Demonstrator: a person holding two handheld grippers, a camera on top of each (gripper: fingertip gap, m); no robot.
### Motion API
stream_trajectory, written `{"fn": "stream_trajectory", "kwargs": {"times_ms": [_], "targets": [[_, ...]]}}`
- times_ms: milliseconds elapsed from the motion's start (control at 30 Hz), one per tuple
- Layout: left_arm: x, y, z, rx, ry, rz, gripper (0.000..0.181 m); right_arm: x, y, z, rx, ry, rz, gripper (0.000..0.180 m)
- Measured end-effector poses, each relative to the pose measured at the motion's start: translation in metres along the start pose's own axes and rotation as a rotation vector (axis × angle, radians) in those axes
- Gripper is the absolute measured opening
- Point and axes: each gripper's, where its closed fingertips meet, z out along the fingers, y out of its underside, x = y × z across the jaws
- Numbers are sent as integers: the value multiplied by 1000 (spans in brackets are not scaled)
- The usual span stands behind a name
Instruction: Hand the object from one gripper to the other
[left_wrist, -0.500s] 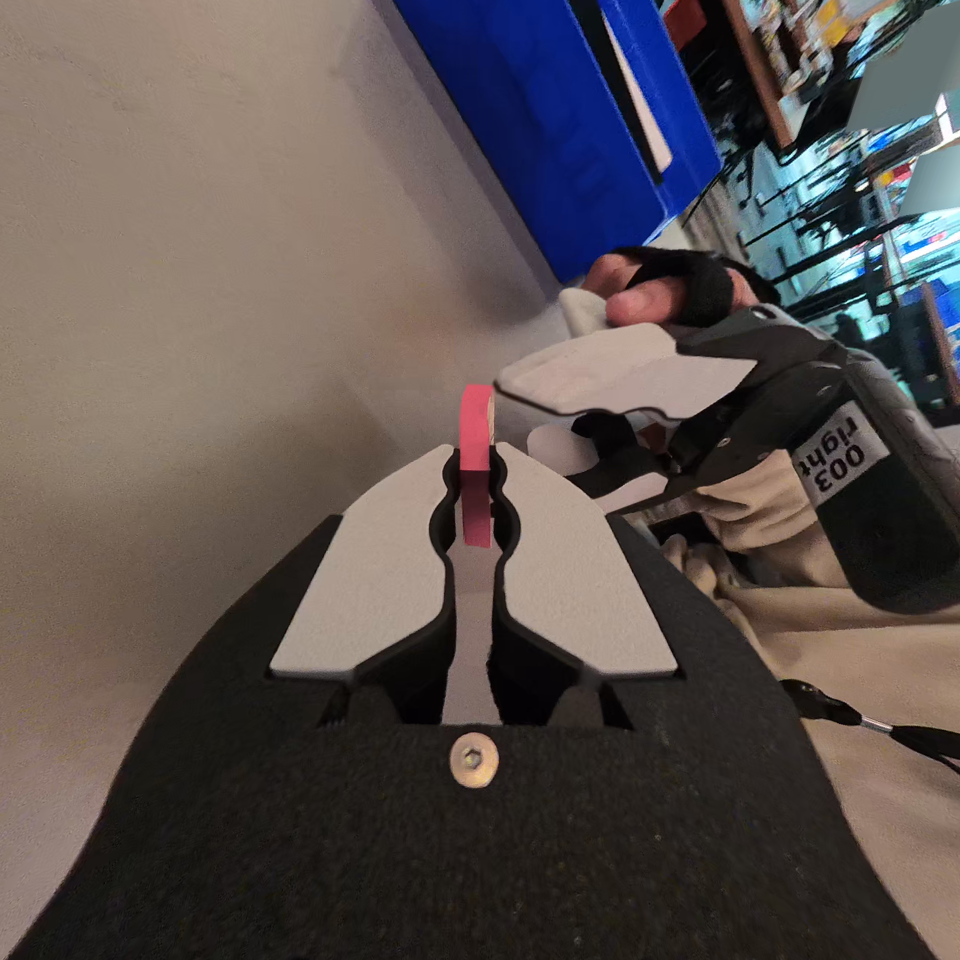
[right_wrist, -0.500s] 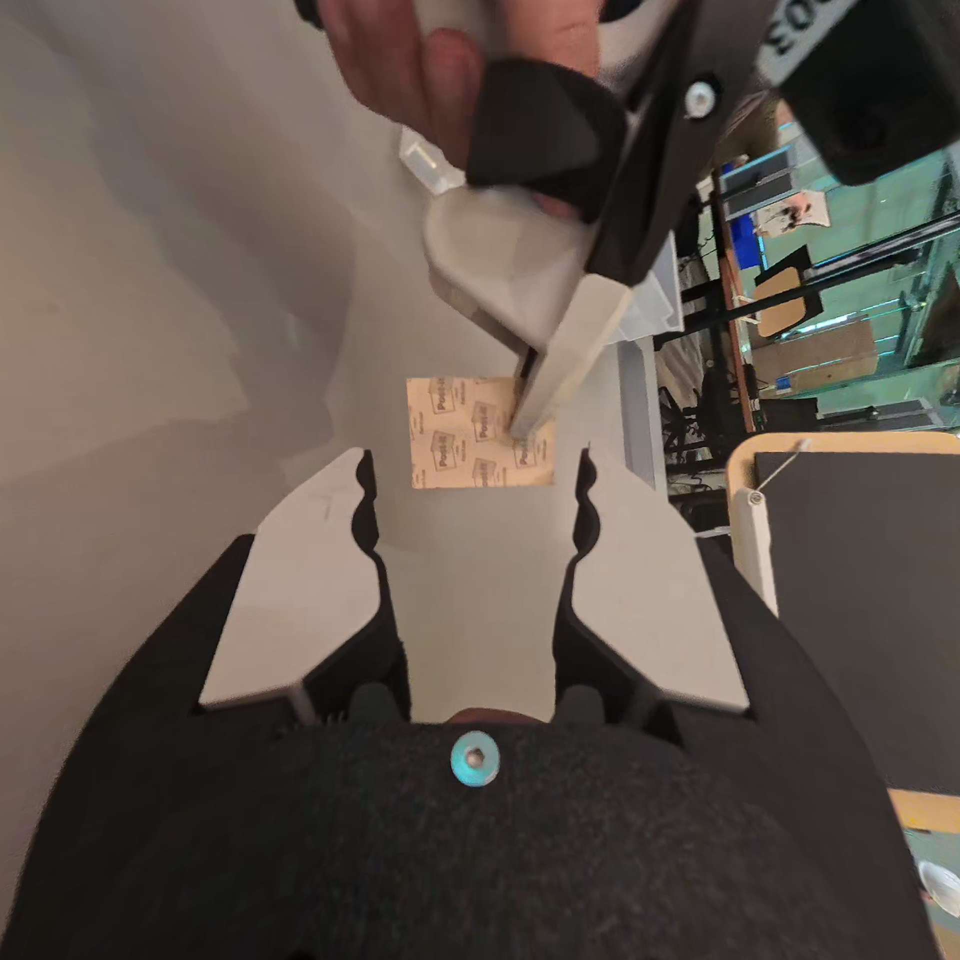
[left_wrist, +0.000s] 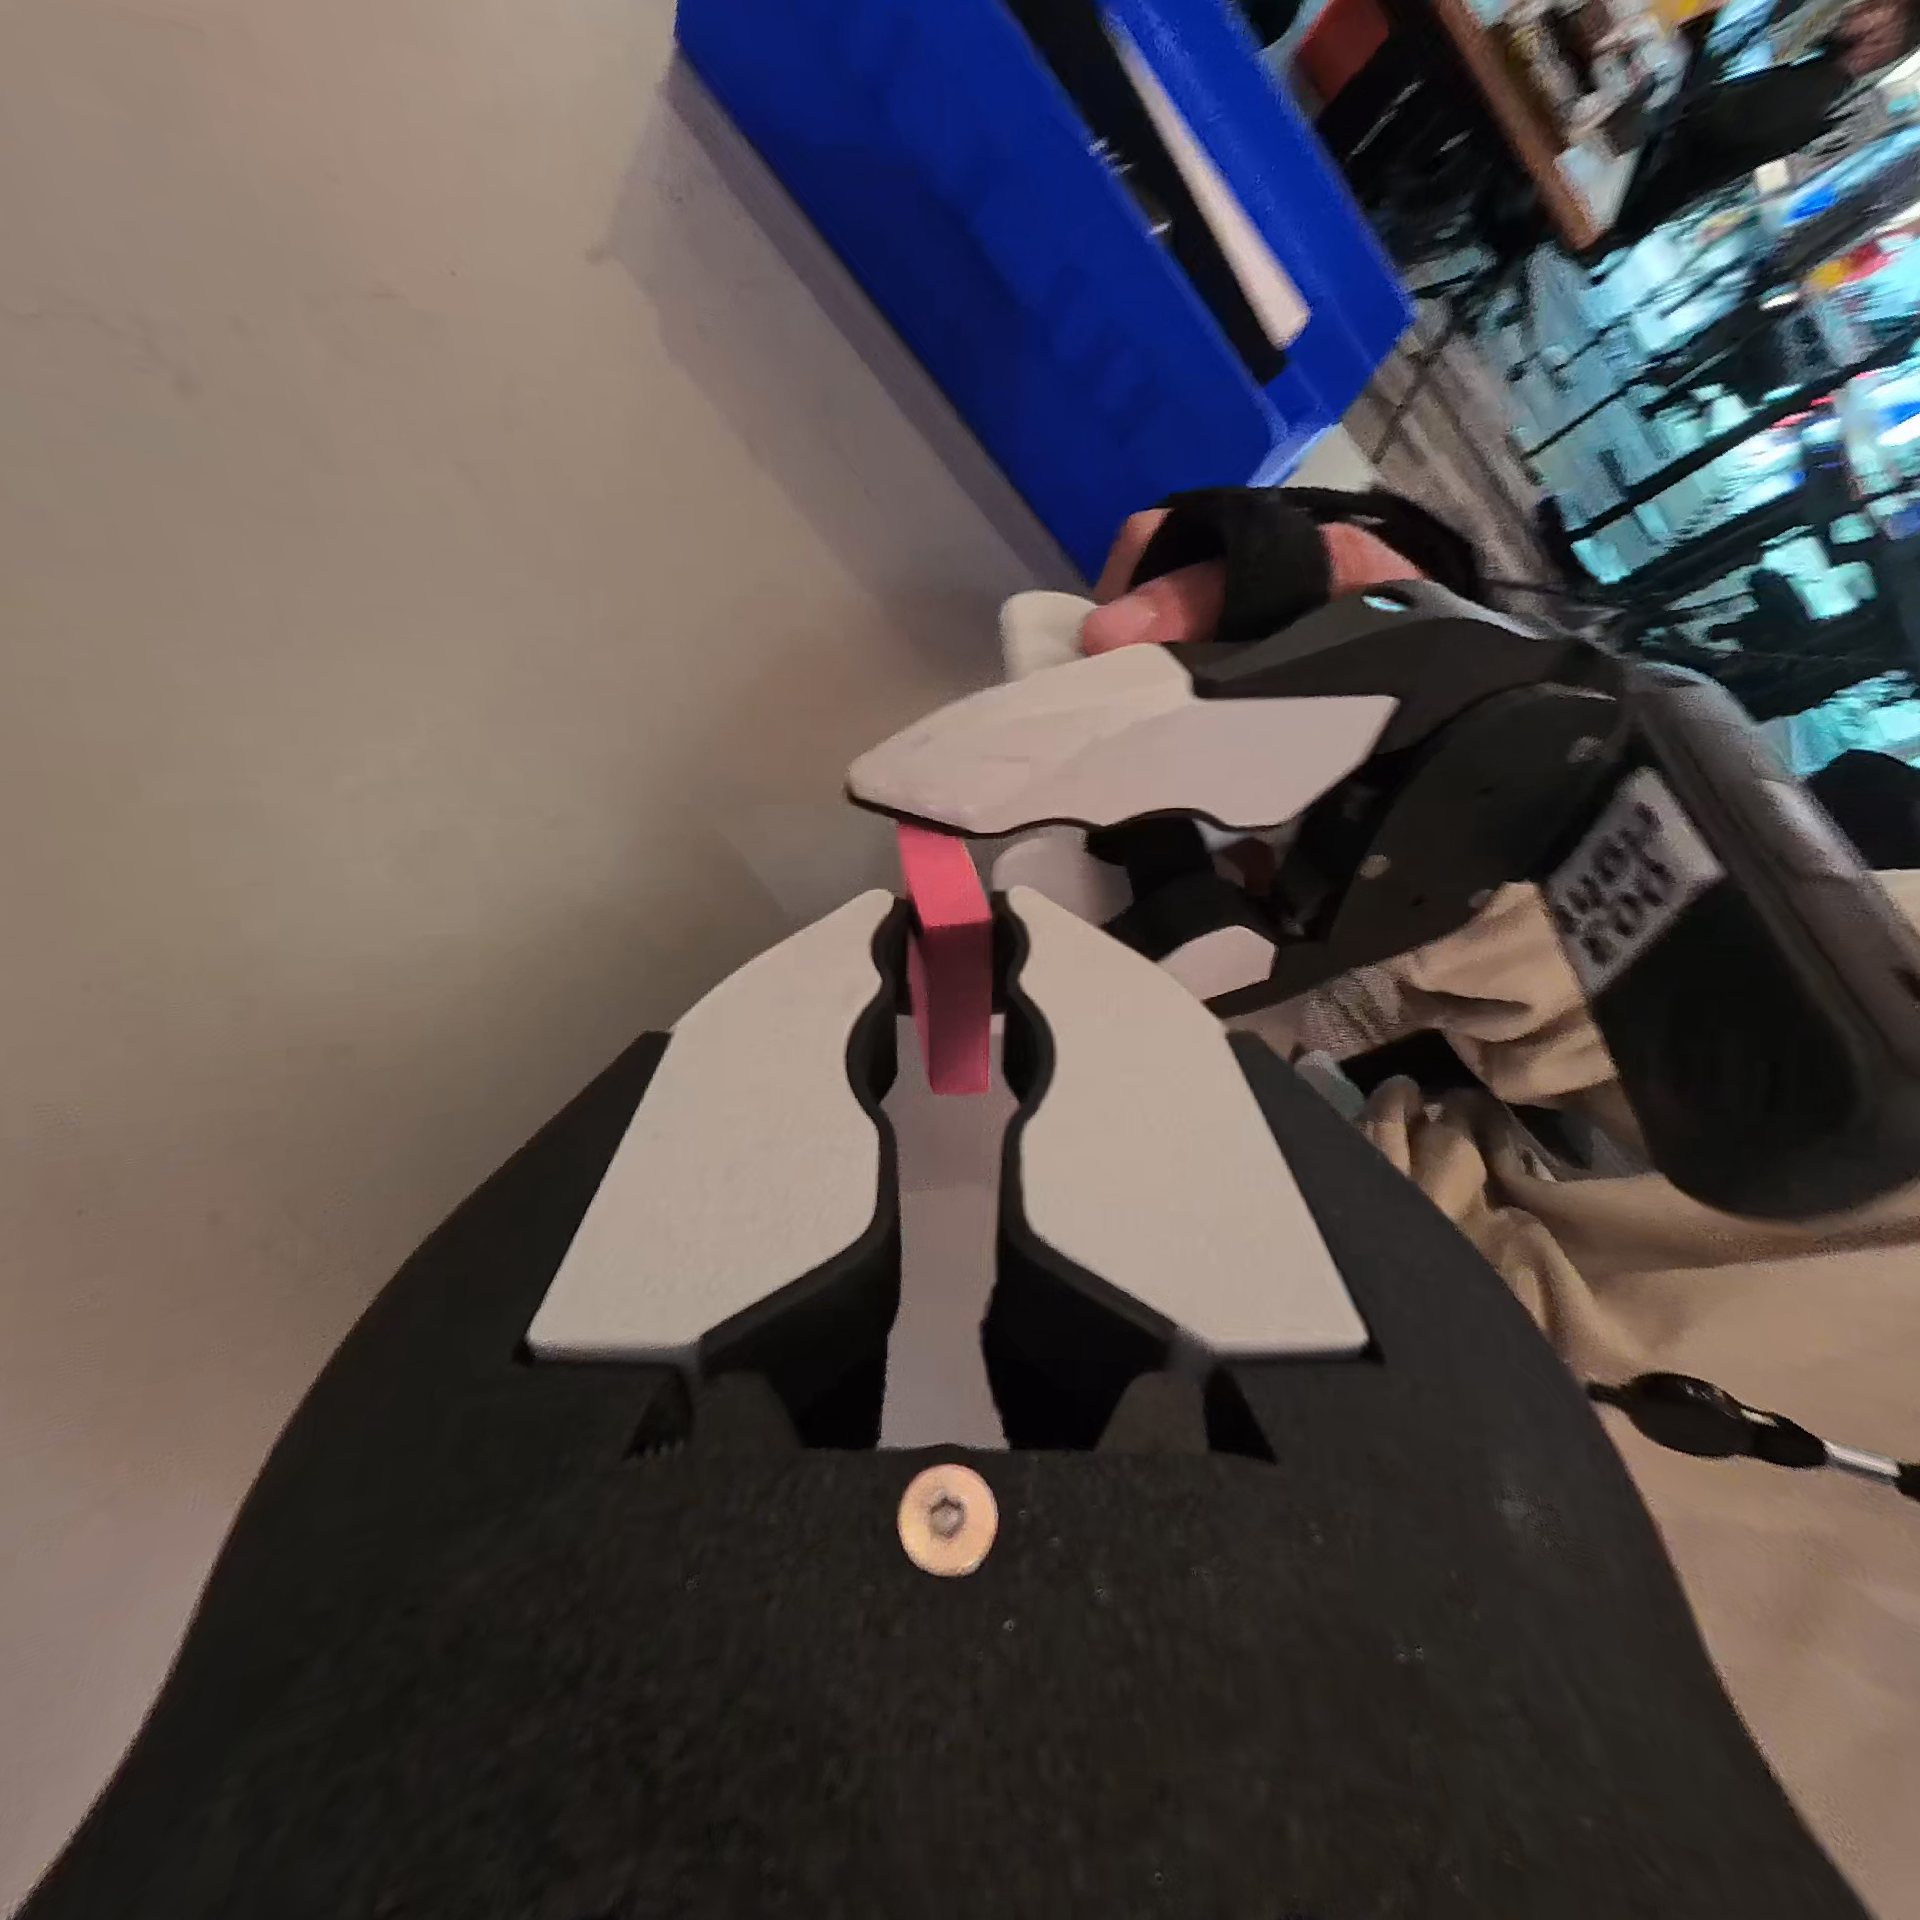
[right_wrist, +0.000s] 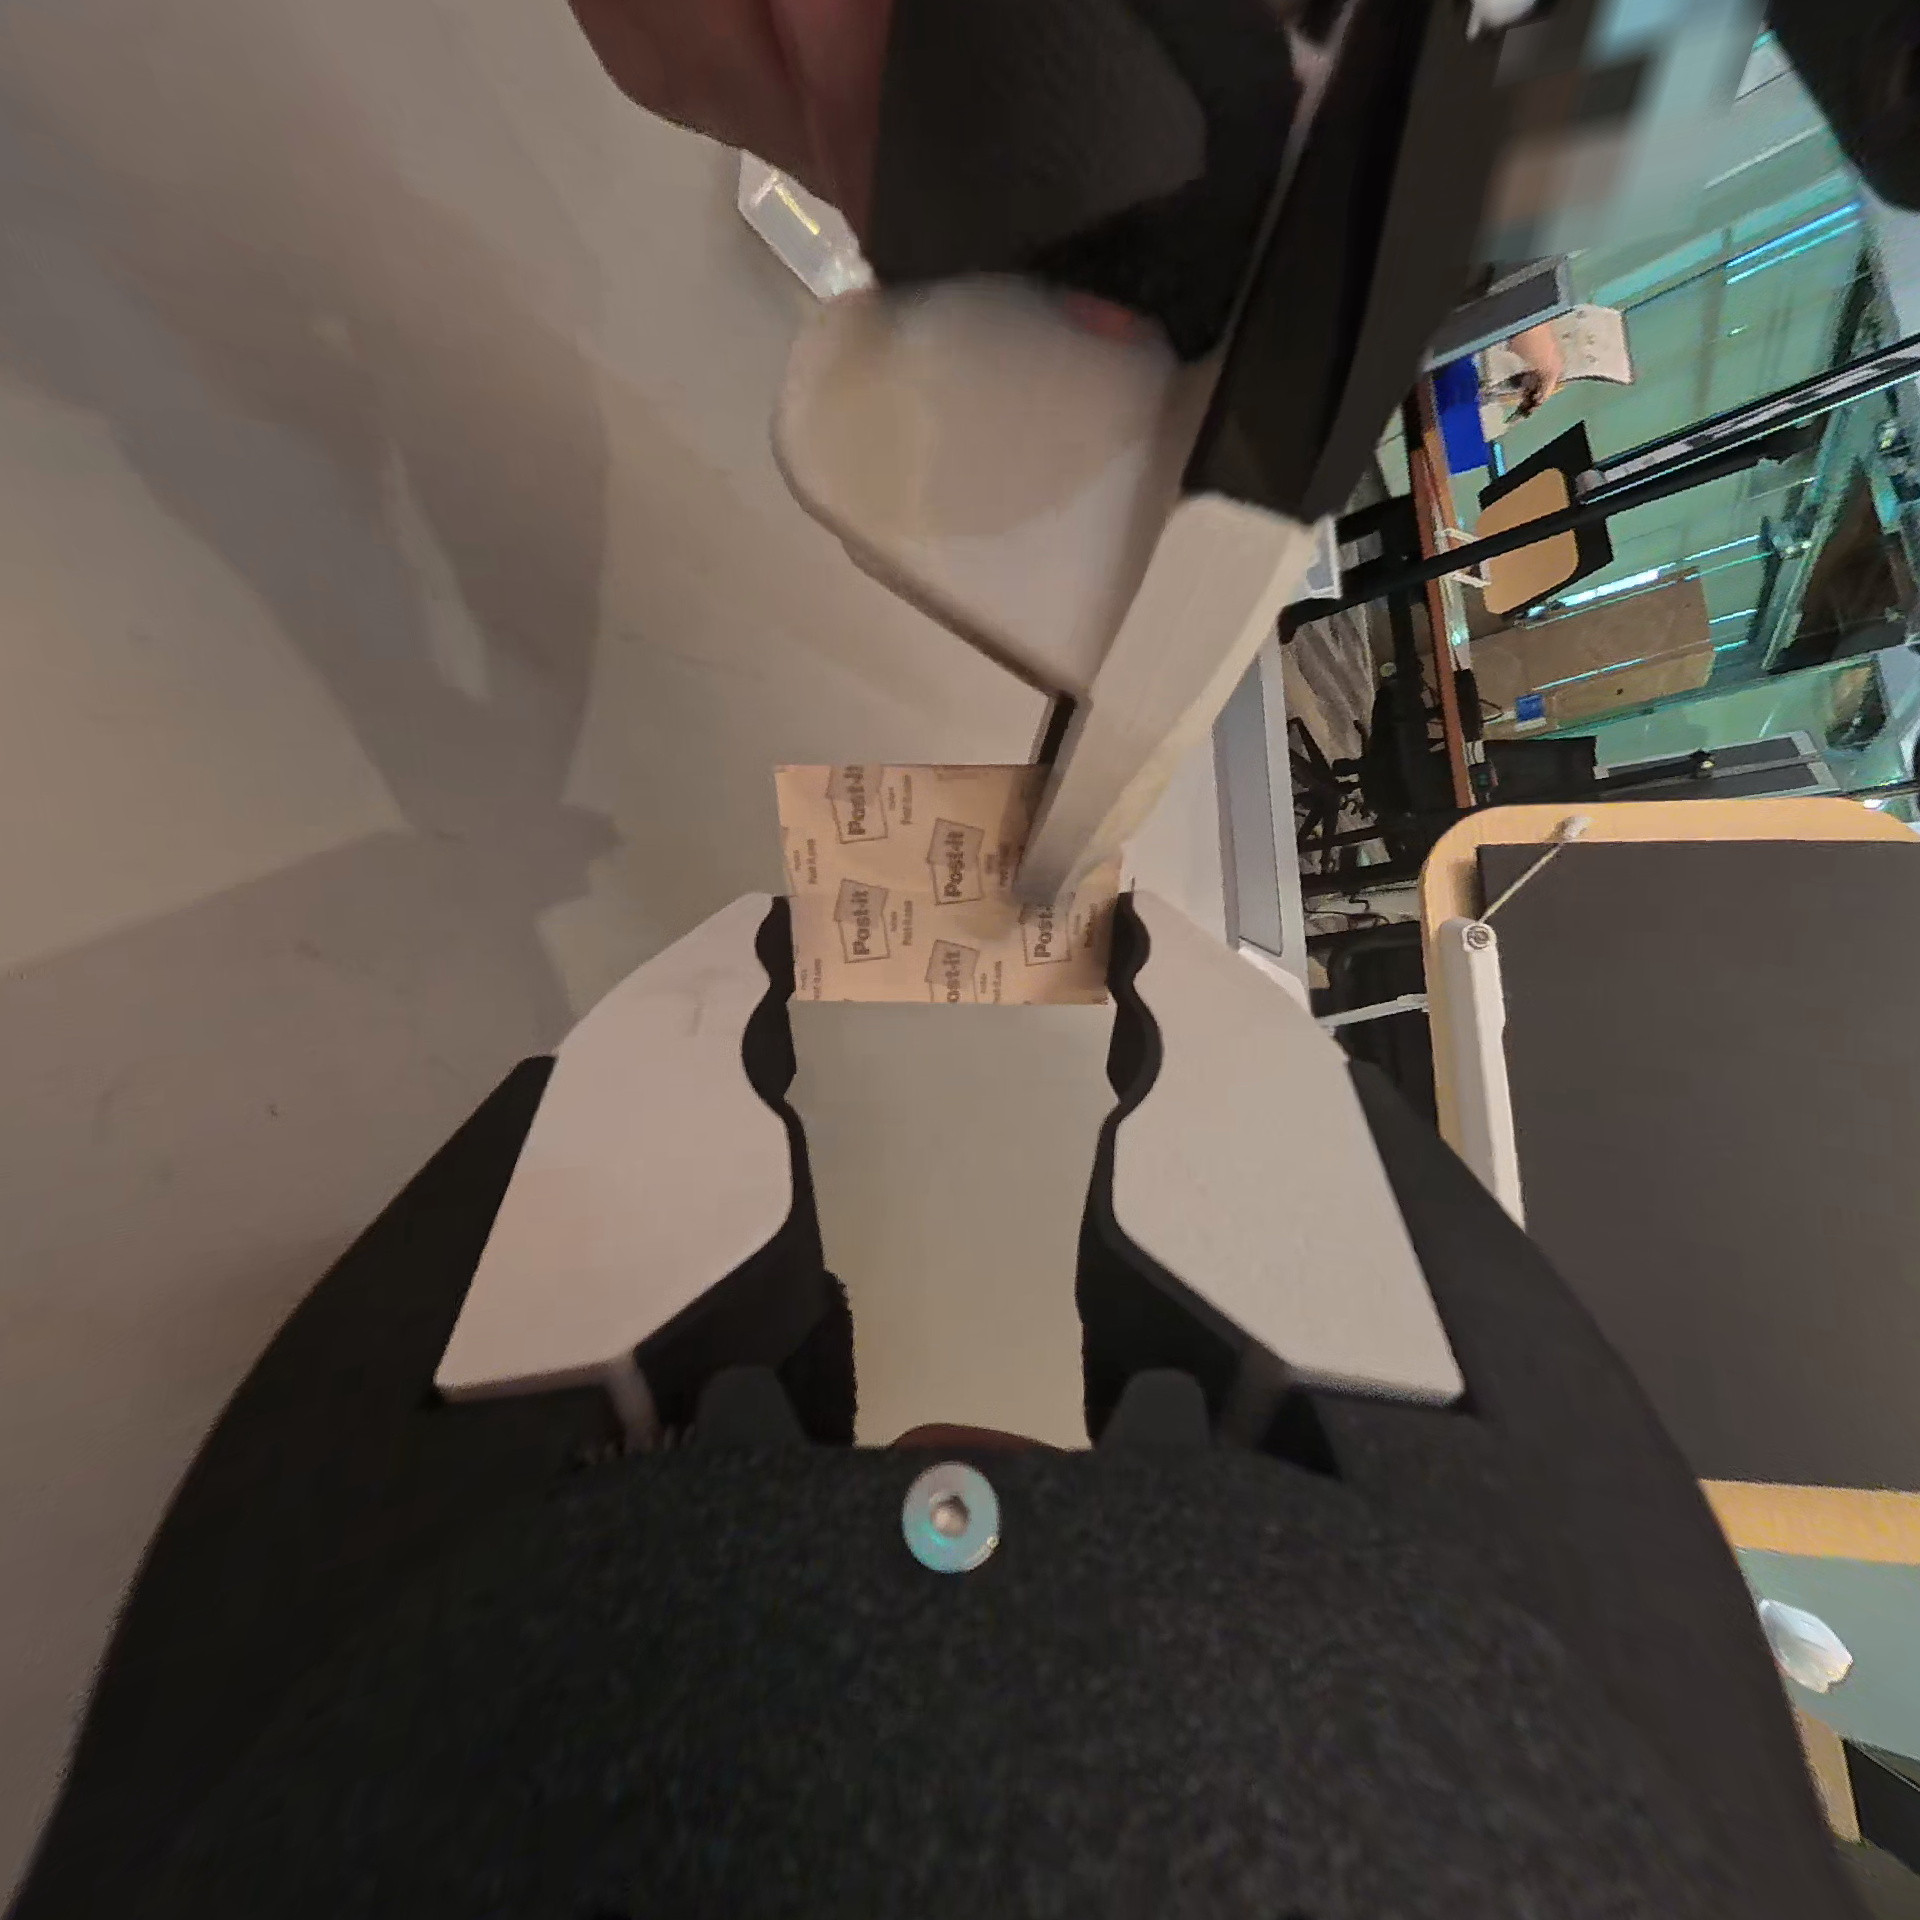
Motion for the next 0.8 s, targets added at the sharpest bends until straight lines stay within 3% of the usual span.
{"fn": "stream_trajectory", "kwargs": {"times_ms": [167,333,467,700,800], "targets": [[12,-3,-28,207,102,71,36,16,8,-8,57,63,78,58],[7,21,-44,409,205,36,48,38,0,-25,331,45,445,58],[21,12,-50,456,377,-50,51,53,-2,-37,492,3,660,58],[33,17,-32,451,299,148,70,55,-21,-52,685,-151,853,58],[39,6,-35,501,386,63,71,50,-31,-55,734,-222,872,58]]}}
